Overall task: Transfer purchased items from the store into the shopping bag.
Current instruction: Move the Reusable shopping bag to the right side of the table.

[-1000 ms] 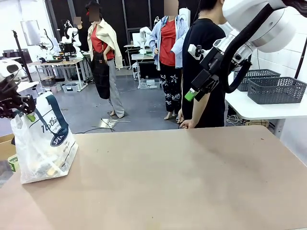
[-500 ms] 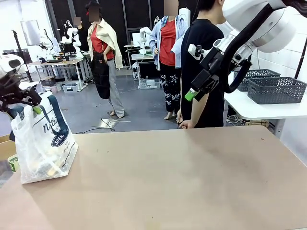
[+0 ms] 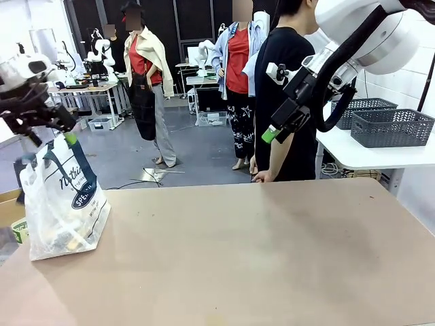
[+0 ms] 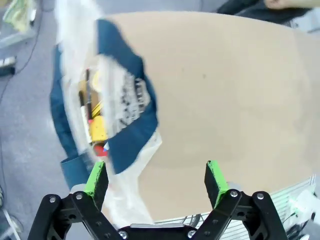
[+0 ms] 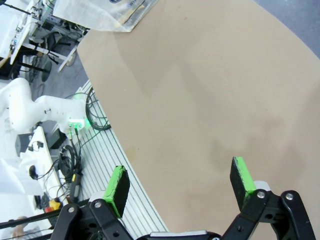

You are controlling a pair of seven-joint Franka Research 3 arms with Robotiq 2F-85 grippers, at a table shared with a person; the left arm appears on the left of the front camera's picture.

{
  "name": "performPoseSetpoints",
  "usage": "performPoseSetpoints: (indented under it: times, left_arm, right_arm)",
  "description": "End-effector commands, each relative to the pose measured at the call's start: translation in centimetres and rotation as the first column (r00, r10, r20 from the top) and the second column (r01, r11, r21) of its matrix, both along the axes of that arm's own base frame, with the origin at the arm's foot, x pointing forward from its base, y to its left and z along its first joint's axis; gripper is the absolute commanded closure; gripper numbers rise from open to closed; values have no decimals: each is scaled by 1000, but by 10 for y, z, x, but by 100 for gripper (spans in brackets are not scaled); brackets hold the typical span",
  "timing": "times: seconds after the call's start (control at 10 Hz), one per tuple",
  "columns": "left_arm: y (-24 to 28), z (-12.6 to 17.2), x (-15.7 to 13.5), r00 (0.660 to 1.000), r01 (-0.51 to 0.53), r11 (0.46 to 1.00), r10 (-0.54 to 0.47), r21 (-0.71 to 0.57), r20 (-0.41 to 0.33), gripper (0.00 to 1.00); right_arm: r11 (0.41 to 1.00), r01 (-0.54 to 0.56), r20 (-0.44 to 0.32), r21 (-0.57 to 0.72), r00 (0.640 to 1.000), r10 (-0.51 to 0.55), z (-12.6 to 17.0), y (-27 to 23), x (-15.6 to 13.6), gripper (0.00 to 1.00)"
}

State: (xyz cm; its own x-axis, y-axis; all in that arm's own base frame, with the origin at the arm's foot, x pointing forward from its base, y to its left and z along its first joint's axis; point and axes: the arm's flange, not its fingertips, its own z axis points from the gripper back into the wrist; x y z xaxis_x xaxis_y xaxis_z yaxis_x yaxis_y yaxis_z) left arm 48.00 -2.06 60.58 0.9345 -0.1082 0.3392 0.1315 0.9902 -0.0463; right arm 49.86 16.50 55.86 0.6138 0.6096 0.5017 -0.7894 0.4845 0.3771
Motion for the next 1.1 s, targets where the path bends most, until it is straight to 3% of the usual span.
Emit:
performPoseSetpoints:
  times: [0.0,0.2,0.3,0.5,0.7,0.9,1.0]
  left_arm:
    - [-15,13,17,963,271,958,-270,-97,23,0]
    - [-34,8,27,882,469,861,-447,-195,147,0]
    - [-49,9,24,866,497,845,-471,-197,168,0]
    - [-76,12,13,747,664,692,-610,-284,264,0]
    - [-79,14,10,651,755,549,-693,-357,311,0]
    - [-84,5,-7,502,863,430,-789,-264,355,0]
    - [-85,1,-15,469,883,411,-802,-229,369,0]
  right_arm:
    - [1000,1,-12,19,1000,-1,0,-1,-1,0]
    - [1000,1,-12,19,1000,-1,0,-1,-1,0]
    - [1000,1,-12,19,1000,-1,0,-1,-1,0]
    - [1000,1,-12,19,1000,-1,0,-1,-1,0]
    - [1000,1,-12,19,1000,-1,0,-1,-1,0]
    - [1000,1,-12,19,1000,-1,0,-1,-1,0]
    - [1000,1,-12,19,1000,-1,0,-1,-1,0]
